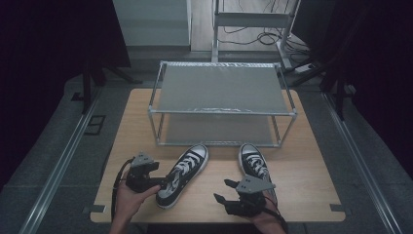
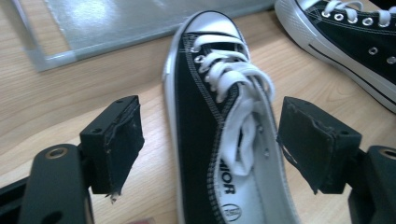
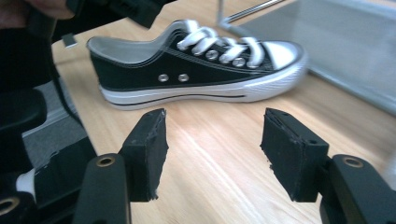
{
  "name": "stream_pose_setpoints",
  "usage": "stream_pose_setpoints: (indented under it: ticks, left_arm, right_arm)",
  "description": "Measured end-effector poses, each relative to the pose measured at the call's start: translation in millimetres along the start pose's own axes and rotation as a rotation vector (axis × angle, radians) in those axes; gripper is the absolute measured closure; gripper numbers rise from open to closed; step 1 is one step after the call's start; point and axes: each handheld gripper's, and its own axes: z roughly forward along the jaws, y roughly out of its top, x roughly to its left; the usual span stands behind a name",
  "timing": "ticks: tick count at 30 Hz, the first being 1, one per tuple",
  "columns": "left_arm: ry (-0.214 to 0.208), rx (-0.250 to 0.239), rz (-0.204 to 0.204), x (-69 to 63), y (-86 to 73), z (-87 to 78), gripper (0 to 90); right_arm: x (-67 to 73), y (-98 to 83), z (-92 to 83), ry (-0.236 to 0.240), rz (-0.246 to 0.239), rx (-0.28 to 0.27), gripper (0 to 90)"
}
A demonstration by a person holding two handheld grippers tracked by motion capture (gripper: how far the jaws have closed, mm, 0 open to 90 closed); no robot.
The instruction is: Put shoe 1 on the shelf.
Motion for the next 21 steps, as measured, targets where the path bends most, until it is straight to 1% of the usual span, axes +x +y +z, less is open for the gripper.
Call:
stream_pose_setpoints:
  ticks: [1, 2, 3, 4, 5, 7, 9, 10, 11, 14, 16, 17, 18, 21]
  left_arm:
    - [0.0, 0.0, 0.0, 0.0, 0.0, 0.0, 20.5]
    - [0.002, 0.01, 0.001, -2.0, 1.6, 2.3, 20.5]
    - [0.004, 0.025, 0.012, -6.1, 4.6, 6.2, 19.0]
    - [0.004, 0.025, 0.012, -6.1, 4.6, 6.2, 17.9]
    - [0.005, 0.041, 0.02, -12.1, 9.1, 11.4, 15.4]
    - [0.006, 0.072, 0.042, -16.7, 14.2, 16.8, 14.7]
    - [0.02, 0.102, 0.058, -20.3, 19.7, 23.1, 14.2]
    - [0.02, 0.102, 0.058, -20.3, 19.7, 23.1, 13.8]
    - [0.038, 0.145, 0.074, -22.3, 24.3, 30.3, 13.5]
    - [0.055, 0.204, 0.086, -24.2, 27.4, 41.0, 13.2]
    - [0.065, 0.234, 0.089, -25.3, 27.5, 46.9, 12.4]
    - [0.065, 0.234, 0.089, -25.3, 27.5, 46.9, 12.2]
    - [0.075, 0.259, 0.085, -25.8, 27.2, 51.7, 11.9]
    - [0.092, 0.304, 0.082, -25.5, 27.1, 60.5, 11.4]
  right_arm:
    - [-2.9, -0.4, -4.0, -0.006, 0.01, -0.008, 40.1]
    - [-2.9, -0.4, -4.0, -0.006, 0.01, -0.008, 40.1]
    - [-8.2, -2.0, -12.0, -0.019, 0.025, -0.016, 40.0]
    - [-8.2, -2.0, -12.0, -0.019, 0.025, -0.016, 40.0]
    - [-12.6, -4.9, -21.1, -0.041, 0.031, -0.023, 39.9]
    - [-16.3, -7.6, -27.9, -0.056, 0.039, -0.03, 40.1]
    - [-21.2, -10.4, -34.0, -0.075, 0.051, -0.038, 40.2]
    - [-23.9, -11.3, -36.6, -0.083, 0.059, -0.042, 40.2]
    - [-26.7, -11.9, -38.8, -0.092, 0.069, -0.048, 40.3]
    - [-34.0, -12.3, -44.5, -0.114, 0.088, -0.063, 40.2]
    - [-37.5, -13.3, -46.5, -0.13, 0.1, -0.067, 40.3]
    - [-37.5, -13.3, -46.5, -0.13, 0.1, -0.067, 40.3]
    - [-41.4, -15.0, -48.0, -0.143, 0.115, -0.063, 40.3]
    - [-43.7, -16.5, -47.9, -0.153, 0.123, -0.061, 40.3]
